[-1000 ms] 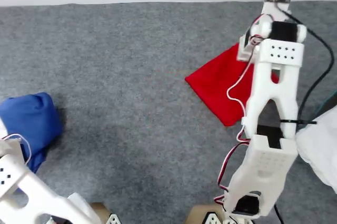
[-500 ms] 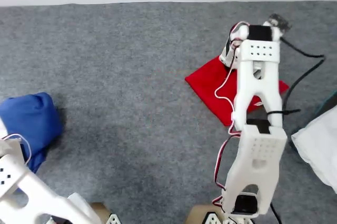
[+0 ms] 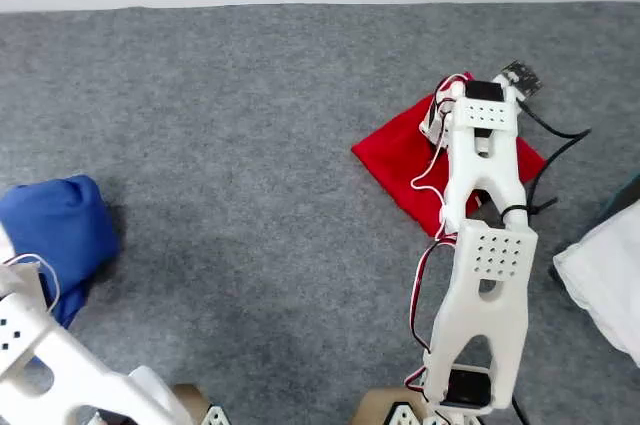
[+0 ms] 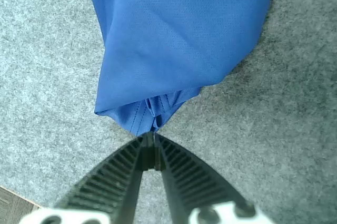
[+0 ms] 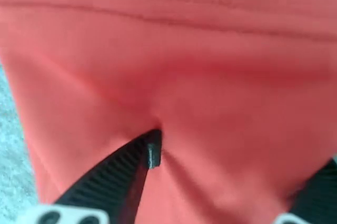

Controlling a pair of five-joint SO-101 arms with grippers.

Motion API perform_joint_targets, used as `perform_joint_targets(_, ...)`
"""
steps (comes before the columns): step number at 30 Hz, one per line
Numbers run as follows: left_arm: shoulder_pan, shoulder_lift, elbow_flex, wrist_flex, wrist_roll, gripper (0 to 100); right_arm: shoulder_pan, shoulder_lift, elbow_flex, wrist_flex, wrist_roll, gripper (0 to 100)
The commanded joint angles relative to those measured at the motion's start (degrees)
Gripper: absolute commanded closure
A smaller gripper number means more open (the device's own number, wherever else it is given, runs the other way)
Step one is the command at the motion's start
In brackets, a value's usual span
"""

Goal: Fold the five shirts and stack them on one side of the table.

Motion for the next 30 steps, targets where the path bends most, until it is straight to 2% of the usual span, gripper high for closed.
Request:
perform_joint_targets(1,0.18,-1.23,-0.57,-0.79,-0.35,99,-0.04,0.84,-0.62,-1.89,-0.18,58.3)
perform_joint_targets(4,0.09,-1.23,-0.57,-0.79,-0.35,99,-0.22,1.54,-0.62,-1.27,-0.18,62.1)
perform_joint_targets(9,0.26,-1.23,-0.48,-0.88,-0.35,99,-0.13,1.45,-0.62,-0.57,4.04,83.8)
perform_joint_targets(13,0.26,-1.23,-0.48,-0.88,-0.35,99,-0.13,1.27,-0.7,-0.57,11.43,98.9)
perform_joint_targets(18,0.26,-1.23,-0.66,-0.88,-0.35,99,1.01,-2.15,-0.7,2.24,16.88,98.7)
perform_joint_targets(25,0.26,-1.23,-0.66,-0.88,-0.35,99,1.89,-16.57,-0.7,14.11,24.62,98.8)
perform_joint_targets(30,0.26,-1.23,-0.66,-0.88,-0.35,99,3.56,-26.24,-0.7,18.15,31.3,98.8)
